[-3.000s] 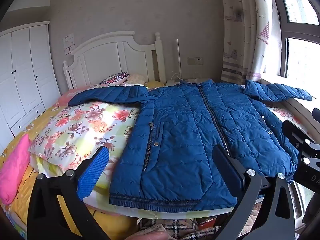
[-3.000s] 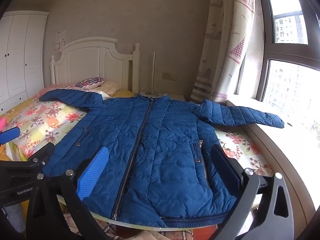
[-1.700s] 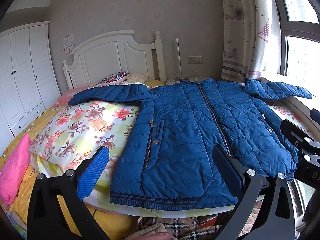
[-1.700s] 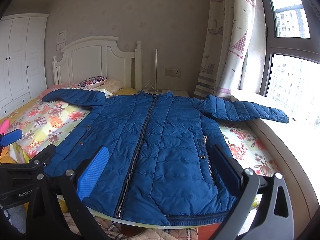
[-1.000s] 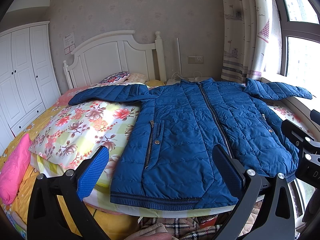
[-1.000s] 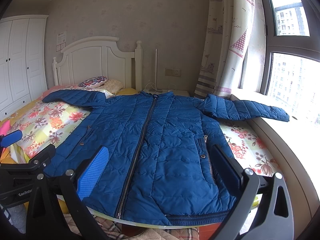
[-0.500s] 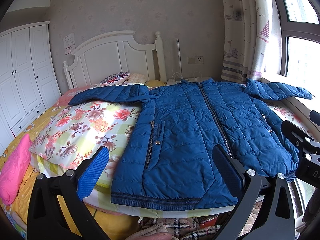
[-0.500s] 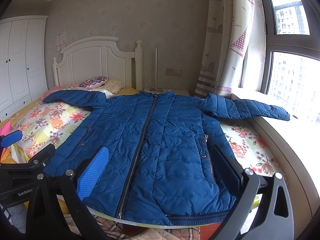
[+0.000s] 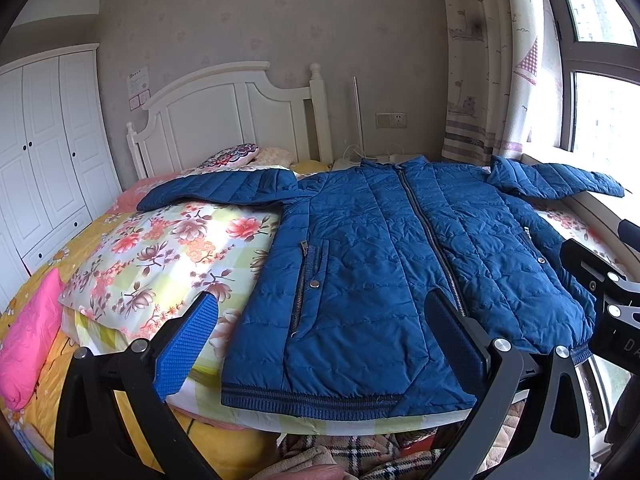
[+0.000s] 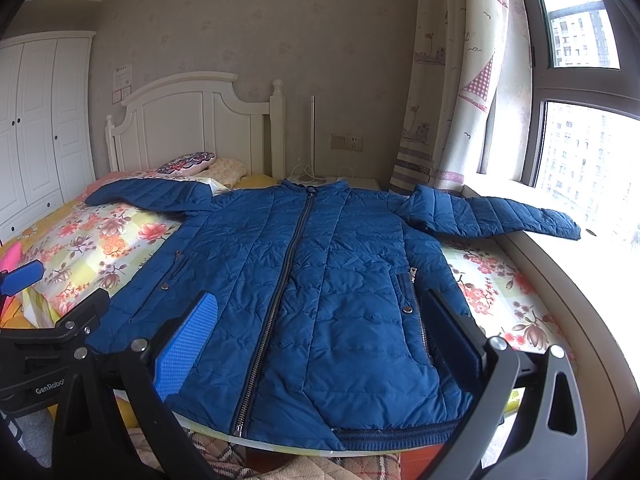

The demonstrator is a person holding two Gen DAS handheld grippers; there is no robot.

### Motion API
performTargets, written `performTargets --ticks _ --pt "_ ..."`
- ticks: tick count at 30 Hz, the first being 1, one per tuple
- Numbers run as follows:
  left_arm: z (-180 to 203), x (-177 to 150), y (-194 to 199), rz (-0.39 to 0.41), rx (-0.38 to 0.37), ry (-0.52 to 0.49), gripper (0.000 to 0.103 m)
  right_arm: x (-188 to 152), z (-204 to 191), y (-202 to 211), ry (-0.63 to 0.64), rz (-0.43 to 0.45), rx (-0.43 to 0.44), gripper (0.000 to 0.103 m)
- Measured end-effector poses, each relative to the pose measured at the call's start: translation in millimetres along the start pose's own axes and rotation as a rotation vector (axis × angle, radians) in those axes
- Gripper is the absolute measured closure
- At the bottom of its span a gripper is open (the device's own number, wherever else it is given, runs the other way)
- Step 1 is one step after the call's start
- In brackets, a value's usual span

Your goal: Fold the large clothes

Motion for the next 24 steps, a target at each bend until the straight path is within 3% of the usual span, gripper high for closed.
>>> performTargets --ticks 7,10,13,16,18,21,24 --pt "4 -4 -19 -0.036 -0.040 0.000 0.004 -4 12 -11 -0.010 0.013 0.011 0.002" --pt "8 -4 -49 -0.104 -0.094 0.017 0.004 -11 28 -34 -0.051 -0.038 0.063 0.002" --pt "18 5 -99 -0.179 -0.201 0.012 0.004 -18 66 -74 -0.172 -0.144 0.067 0.002" --pt "33 24 -162 -0.215 -0.188 -0.070 0.004 -17 113 -118 -0.277 -0.216 0.006 0.002" --pt "42 36 -209 -0.246 -0.171 -0.101 0.004 -12 147 -147 -0.300 -0.225 -0.083 0.002" --pt "47 46 -274 -0.316 -0.173 -0.060 0.004 -5 198 -193 -0.341 -0.227 -0.192 0.004" --pt "48 54 -324 -0.335 -0.177 0.000 0.004 0 251 -237 -0.436 -0.235 -0.265 0.007"
Point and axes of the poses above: each gripper's, at about its wrist camera, not at the fingertips, and y roughly against the way its jaws point, z to its right, x to its top, the point moved 4 cm from there along -y, roughly the way its jaws point, and after that the axes turned 6 degrees about z, right-handed, at the moved point
